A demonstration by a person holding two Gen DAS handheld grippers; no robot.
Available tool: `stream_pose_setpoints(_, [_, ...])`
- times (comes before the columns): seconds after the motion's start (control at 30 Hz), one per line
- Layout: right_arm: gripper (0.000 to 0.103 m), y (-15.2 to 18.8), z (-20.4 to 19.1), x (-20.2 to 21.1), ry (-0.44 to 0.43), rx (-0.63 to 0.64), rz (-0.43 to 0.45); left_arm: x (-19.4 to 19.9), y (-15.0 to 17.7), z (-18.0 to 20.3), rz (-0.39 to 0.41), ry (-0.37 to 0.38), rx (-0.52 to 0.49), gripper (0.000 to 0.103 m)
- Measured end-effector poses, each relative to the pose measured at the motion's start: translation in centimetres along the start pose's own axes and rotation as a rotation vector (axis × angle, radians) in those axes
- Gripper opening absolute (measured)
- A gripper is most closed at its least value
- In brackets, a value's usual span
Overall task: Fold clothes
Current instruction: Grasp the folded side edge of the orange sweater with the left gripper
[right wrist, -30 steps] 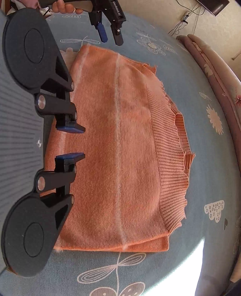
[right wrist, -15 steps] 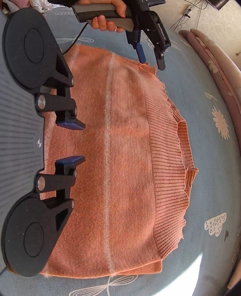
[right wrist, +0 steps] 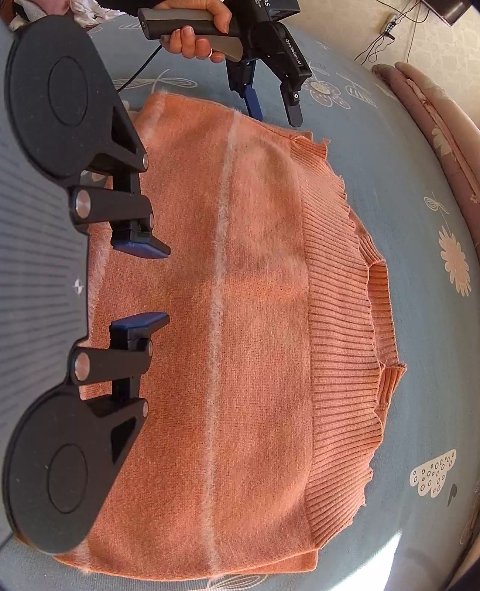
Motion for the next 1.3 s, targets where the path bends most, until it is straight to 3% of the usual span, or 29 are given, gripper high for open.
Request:
stream_pose_setpoints(0.17, [0.037,-0.2,-0.8,-0.3,-0.009,0.006,0.001,-1.7,-2.0,0.0,-0.038,0.102,0.056,0.084])
stream_pose_setpoints(0.27, [0.041,-0.5,-1.0,-0.3,-0.005,0.017,0.011,-2.9,-3.1,0.3,-0.092,0.169,0.088,0.09])
stream_pose_setpoints(0.4, [0.041,-0.7,-0.7,-0.1,-0.003,0.008,0.019,-3.0,-1.9,0.5,-0.197,0.232,0.109,0.093])
stream_pose_setpoints(0.57, [0.042,-0.6,-0.2,0.2,-0.001,-0.002,0.025,-1.9,2.7,0.3,-0.328,0.254,0.124,0.093])
stream_pose_setpoints(0.67, [0.042,-0.5,0.1,0.4,0.001,-0.009,0.028,-1.5,4.5,0.2,-0.347,0.27,0.115,0.093])
stream_pose_setpoints(1.0, [0.043,-0.2,0.4,0.3,-0.004,-0.017,0.029,-4.9,1.6,3.1,-0.362,0.264,-0.016,0.093])
stream_pose_setpoints(1.17, [0.043,-0.4,-0.1,1.1,-0.023,-0.006,0.041,-3.4,4.6,2.1,-0.448,0.302,0.06,0.094])
stream_pose_setpoints(1.3, [0.048,-0.4,0.1,1.4,-0.02,0.019,0.042,-3.2,5.7,1.9,-0.472,0.272,0.045,0.094])
Point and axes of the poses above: each gripper's, at about its wrist camera, not at the fingertips, and x roughly against the way its jaws point, z to its right, y to its underside, the point moved 10 cm from there along -x, roughly the way its jaws point, and after that the axes turned 3 degrees about y, right-handed, at the moved point
